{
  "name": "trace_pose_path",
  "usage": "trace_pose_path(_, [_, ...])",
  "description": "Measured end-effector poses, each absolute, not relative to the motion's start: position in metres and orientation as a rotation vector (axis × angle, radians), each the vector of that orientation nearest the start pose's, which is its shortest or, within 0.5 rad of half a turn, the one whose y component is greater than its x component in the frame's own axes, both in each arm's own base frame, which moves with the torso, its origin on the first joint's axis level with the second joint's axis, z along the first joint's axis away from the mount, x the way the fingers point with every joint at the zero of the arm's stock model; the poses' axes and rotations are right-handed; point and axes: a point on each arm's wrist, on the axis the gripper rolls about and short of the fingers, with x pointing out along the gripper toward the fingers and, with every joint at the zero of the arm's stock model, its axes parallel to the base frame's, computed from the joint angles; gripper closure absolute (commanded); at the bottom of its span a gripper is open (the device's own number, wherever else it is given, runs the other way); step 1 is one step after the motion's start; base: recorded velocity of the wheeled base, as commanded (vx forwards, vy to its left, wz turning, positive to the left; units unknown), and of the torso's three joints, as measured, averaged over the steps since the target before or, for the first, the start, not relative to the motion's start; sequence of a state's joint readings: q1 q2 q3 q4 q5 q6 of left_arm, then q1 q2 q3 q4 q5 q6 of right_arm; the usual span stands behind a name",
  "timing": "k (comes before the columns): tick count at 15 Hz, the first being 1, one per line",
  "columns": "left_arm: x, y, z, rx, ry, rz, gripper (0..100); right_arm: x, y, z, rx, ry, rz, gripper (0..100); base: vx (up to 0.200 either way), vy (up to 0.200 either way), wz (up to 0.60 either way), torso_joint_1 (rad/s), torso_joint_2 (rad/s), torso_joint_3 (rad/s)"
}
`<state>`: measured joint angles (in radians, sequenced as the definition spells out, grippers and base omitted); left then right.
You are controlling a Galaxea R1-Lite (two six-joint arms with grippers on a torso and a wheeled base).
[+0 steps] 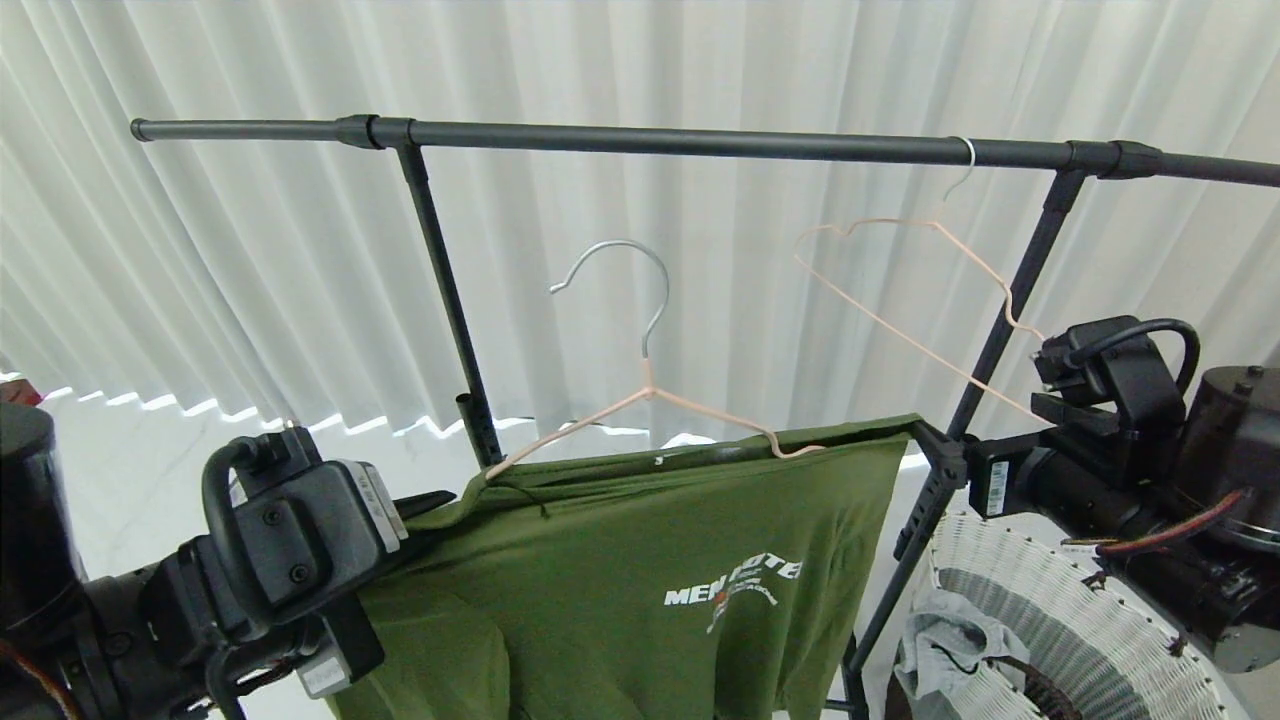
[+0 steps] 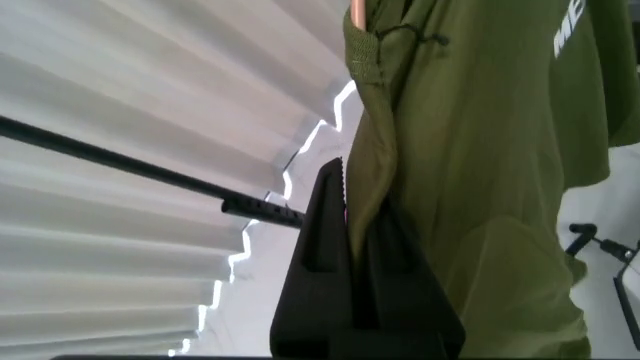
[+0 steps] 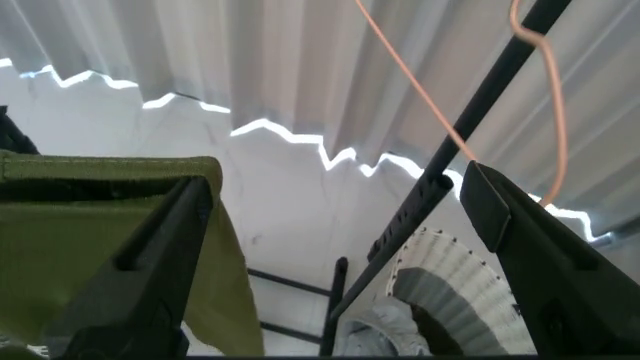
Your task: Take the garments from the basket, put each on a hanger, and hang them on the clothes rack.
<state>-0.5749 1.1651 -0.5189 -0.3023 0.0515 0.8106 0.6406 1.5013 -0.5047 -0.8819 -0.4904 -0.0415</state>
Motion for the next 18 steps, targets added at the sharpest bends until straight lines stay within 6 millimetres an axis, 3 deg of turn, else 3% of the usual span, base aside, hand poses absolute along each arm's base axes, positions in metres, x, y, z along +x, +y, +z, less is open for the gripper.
trace_pose_path(4, [0.139, -0.086, 0.192, 0.877, 0.156, -0.553, 100, 0.184, 0.136, 0.192, -0.132, 0.062, 0.2, 0, 0.0, 0.0, 0.0, 0.0, 0.0, 0.0])
trace_pose_path(8, [0.138, -0.086, 0.194, 0.8, 0.167, -0.54, 100, 0.141, 0.153, 0.2, -0.181, 0.083, 0.427, 0, 0.0, 0.0, 0.0, 0.0, 0.0, 0.0])
trace_pose_path(10, [0.135, -0.088, 0.195, 0.796, 0.144, -0.558, 100, 0.129, 0.155, 0.204, -0.207, 0.066, 0.529, 0, 0.0, 0.0, 0.0, 0.0, 0.0, 0.0])
trace_pose_path(14, [0.127, -0.095, 0.197, 0.796, 0.106, -0.612, 100, 0.125, 0.16, 0.209, -0.26, 0.029, 0.656, 0, 0.0, 0.0, 0.0, 0.0, 0.0, 0.0])
trace_pose_path(18, [0.118, -0.103, 0.2, 0.795, 0.056, -0.681, 100, 0.139, 0.181, 0.211, -0.316, 0.017, 0.744, 0, 0.0, 0.0, 0.0, 0.0, 0.0, 0.0])
